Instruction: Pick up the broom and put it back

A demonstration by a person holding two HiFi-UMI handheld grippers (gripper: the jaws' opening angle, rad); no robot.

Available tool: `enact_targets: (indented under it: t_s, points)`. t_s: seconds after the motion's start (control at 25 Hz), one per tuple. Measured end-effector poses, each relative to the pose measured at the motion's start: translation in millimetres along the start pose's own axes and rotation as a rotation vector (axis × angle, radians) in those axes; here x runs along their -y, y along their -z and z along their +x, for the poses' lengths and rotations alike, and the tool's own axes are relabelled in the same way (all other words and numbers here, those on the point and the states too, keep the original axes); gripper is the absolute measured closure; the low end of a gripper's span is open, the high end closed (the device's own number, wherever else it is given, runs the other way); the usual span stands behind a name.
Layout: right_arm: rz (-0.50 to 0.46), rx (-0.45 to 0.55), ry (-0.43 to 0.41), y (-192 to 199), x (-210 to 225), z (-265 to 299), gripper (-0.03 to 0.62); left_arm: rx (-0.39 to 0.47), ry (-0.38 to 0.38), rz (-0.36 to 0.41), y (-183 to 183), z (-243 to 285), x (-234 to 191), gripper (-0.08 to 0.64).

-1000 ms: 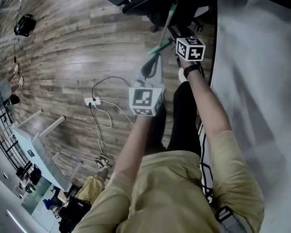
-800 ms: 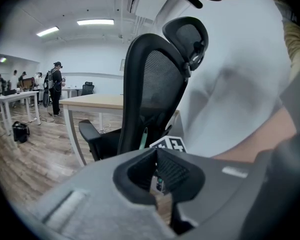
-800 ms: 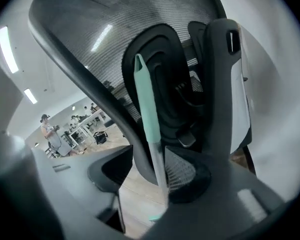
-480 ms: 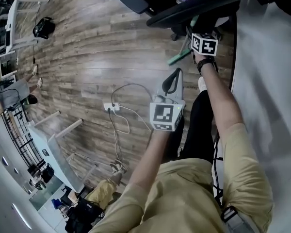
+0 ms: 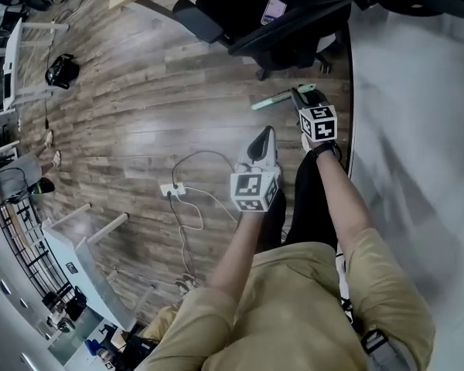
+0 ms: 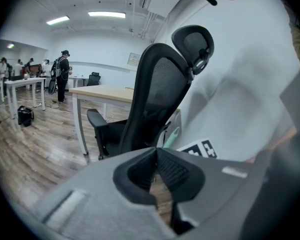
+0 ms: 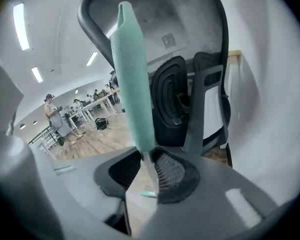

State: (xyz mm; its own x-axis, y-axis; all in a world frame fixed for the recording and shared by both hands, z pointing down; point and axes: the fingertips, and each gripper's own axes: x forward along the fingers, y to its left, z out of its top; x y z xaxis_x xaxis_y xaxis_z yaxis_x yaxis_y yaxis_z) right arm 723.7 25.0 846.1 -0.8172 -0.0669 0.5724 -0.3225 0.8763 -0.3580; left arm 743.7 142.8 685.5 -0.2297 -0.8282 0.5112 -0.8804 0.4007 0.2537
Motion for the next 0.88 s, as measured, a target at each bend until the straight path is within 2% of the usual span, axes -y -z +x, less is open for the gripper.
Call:
enact_targets:
  t_s: [0.16, 0.28, 0.56, 0.88]
  points:
    - [-0.006, 0.084, 0.057, -30.5, -7.6, -58.9, 0.505, 0.017, 0.019, -0.028, -16.5, -12.9, 3.2, 0.56]
    - [-0.029, 0.143, 0.099, -63.5, -25.9, -109.4, 0.505, 0.052, 0.034, -0.024, -44.2, -31.0, 9.5, 0.56]
    - [-0.107, 0.328, 0.204, -167.4, -85.1, -244.4, 0.503, 0.161, 0.107, 0.066, -128.8, -90.1, 34.2, 0.56]
    - [-0.188, 0.577, 0.261, -275.8, -145.0, -376.9, 0.505, 0.315, 0.268, 0.149, -233.9, -138.5, 80.3, 0.56]
